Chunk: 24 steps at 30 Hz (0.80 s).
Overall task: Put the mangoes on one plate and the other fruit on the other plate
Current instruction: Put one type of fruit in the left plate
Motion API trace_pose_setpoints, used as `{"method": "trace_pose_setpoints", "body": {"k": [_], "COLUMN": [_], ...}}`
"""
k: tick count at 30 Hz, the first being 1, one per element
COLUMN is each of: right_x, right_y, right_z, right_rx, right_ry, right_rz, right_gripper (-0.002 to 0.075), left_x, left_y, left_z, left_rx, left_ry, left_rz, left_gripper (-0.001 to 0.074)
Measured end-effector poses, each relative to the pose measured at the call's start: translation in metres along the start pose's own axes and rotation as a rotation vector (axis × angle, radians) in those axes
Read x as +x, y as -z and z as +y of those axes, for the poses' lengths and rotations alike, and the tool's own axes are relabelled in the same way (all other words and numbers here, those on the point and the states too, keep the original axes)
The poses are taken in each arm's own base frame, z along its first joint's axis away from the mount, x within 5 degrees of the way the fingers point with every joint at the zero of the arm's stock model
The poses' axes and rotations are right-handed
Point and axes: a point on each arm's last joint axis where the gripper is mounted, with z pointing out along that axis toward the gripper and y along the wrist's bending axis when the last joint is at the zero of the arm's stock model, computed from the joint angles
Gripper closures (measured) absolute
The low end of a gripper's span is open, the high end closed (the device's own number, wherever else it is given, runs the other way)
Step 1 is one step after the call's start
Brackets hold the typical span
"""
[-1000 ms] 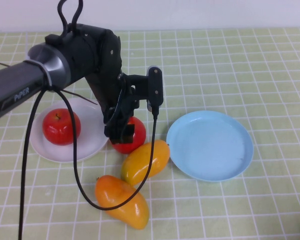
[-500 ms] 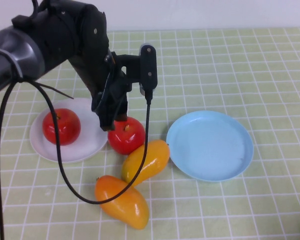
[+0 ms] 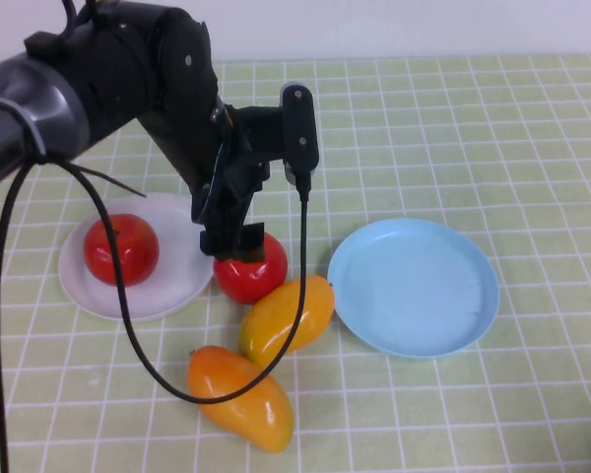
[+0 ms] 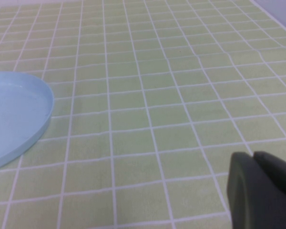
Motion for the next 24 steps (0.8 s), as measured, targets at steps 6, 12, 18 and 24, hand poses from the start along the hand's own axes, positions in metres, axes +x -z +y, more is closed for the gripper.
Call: {"method": "trace_pose_setpoints", "body": {"k": [6,12,18,24], "right_x": [0.000,0.000,0.000,0.000], "right_y": [0.000,0.000,0.000,0.000], "right_z": [0.000,0.000,0.000,0.000], "right_rx": [0.000,0.000,0.000,0.000], "right_ry": [0.000,0.000,0.000,0.000], "right_rz": [0.000,0.000,0.000,0.000], "right_gripper": [0.0743,0.0743,0.0743,0.0743], "left_x": [0.007,0.015,0.014,0.016], "left_y": [-0.017,-0.033,-0.034,-0.045], "left_z": [-0.009,-0.014,-0.010,-0.011], "left_rx": [0.029,-0.005,-0.053,-0.031], "left_ry": [-0.057,-0.099,-0.117,-0.116], "left_rz": [0.015,0.041,0.035,0.046], "left_gripper": [0.0067,0.0067,0.0066,0.0066]}}
